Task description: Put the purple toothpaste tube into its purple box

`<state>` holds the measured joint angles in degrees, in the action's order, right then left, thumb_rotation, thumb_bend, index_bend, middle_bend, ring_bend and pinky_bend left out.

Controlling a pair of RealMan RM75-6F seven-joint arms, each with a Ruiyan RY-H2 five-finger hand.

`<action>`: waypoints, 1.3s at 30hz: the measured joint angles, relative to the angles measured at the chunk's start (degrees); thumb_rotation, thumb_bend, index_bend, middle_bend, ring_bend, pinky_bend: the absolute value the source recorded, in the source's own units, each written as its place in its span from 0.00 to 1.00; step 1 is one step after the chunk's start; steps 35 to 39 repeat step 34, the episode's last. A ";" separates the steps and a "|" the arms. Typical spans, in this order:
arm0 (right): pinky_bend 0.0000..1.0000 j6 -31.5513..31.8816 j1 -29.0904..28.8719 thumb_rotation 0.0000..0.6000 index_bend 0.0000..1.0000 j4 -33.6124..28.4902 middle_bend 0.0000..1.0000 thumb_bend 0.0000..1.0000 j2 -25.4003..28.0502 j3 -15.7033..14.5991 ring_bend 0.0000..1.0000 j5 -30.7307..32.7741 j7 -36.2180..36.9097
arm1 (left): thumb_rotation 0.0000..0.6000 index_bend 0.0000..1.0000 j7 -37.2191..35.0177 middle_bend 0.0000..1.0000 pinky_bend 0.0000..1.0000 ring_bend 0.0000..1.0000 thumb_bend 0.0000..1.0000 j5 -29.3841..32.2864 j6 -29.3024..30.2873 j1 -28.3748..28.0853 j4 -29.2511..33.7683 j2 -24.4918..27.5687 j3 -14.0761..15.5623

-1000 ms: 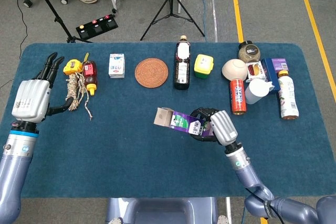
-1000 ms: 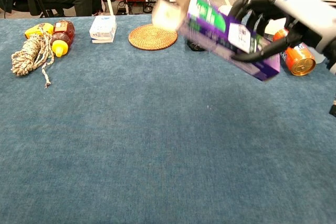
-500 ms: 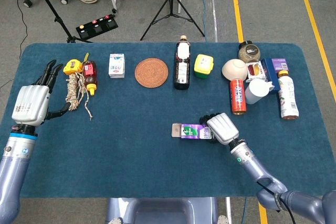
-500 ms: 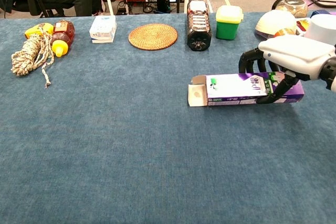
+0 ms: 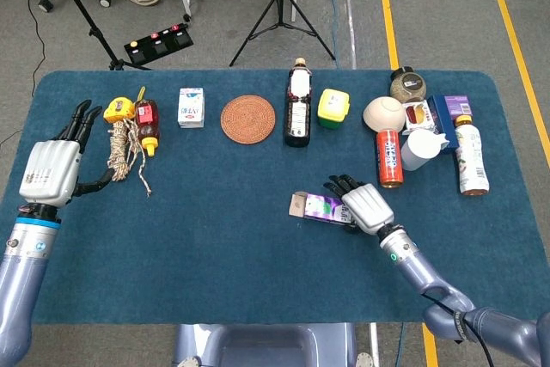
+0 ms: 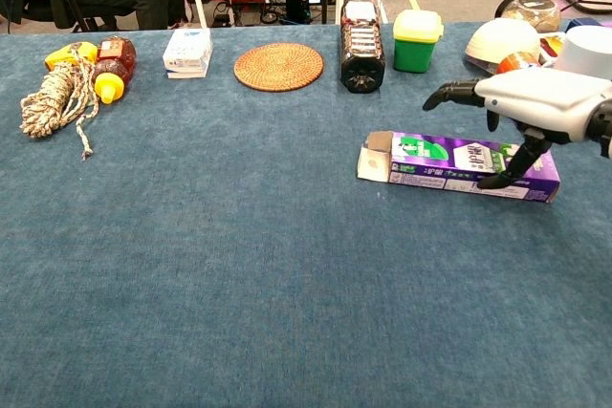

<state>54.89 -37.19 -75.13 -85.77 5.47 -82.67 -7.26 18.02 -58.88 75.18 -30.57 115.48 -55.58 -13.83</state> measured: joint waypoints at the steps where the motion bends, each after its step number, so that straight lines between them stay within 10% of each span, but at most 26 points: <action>1: 0.31 -0.06 0.00 1.00 0.10 -0.93 0.05 0.27 0.57 0.16 0.08 0.31 -0.27 | 1.00 0.00 -0.20 0.00 0.46 0.21 0.26 -0.11 -0.02 0.08 -0.03 0.01 0.00; 15: 0.27 11.04 6.07 1.00 0.10 -18.14 0.07 0.00 14.80 -0.37 0.08 -3.77 2.46 | 1.00 0.00 -11.03 0.00 0.14 0.00 0.20 -11.35 1.92 8.05 -0.76 2.18 6.20; 21: 0.22 19.92 11.26 1.00 0.10 -15.79 0.08 0.00 17.61 -3.53 0.08 -9.86 8.80 | 1.00 0.00 -19.27 0.00 0.09 0.00 0.00 -17.67 5.07 14.93 -6.91 2.00 11.59; 39: 0.17 35.46 24.17 1.00 0.11 -7.64 0.08 0.00 17.47 -10.77 0.05 -16.90 16.18 | 1.00 0.00 -28.39 0.00 0.09 0.00 0.00 -24.43 18.34 28.50 -23.37 -6.23 17.86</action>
